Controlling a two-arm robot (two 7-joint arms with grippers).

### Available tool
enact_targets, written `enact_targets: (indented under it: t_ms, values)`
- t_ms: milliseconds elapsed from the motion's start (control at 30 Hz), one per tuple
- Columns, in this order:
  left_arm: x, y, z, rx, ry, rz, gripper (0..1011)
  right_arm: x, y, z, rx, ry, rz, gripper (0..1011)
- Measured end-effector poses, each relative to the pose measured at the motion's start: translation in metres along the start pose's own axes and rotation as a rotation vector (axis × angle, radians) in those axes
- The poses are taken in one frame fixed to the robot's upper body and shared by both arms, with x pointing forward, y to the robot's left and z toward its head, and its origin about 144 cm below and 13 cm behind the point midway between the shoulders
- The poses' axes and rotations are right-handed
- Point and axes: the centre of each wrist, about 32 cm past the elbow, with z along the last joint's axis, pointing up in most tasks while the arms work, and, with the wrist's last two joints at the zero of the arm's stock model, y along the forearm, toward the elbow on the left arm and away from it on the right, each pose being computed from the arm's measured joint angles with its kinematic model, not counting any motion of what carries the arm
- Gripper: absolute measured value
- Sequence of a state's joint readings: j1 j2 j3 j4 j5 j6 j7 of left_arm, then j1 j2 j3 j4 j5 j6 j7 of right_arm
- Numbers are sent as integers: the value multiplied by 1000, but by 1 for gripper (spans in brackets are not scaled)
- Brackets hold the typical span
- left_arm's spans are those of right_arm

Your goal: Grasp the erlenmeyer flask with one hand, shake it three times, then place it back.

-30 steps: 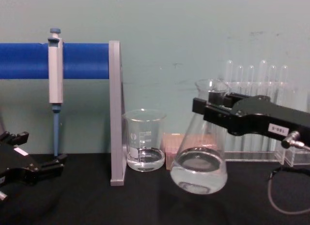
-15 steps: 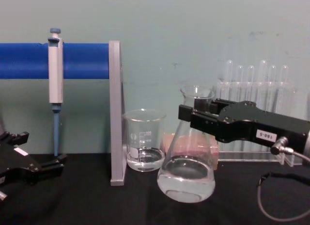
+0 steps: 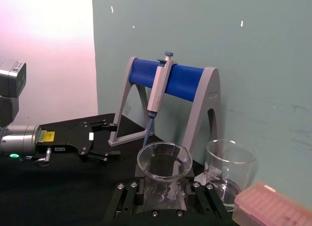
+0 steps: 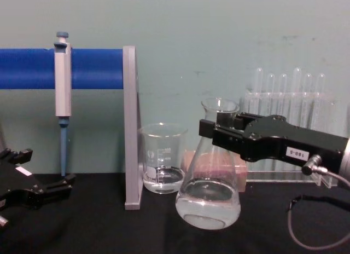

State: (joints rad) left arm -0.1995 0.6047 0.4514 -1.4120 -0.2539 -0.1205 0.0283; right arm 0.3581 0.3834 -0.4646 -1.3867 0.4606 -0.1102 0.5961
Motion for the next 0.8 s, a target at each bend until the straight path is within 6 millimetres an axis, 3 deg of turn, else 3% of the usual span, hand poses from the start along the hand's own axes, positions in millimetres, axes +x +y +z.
enact_targets:
  t_ms: [800]
  values:
    - [0,0,0,0,0,0,1001,2,3,-3,-8,4,2,449]
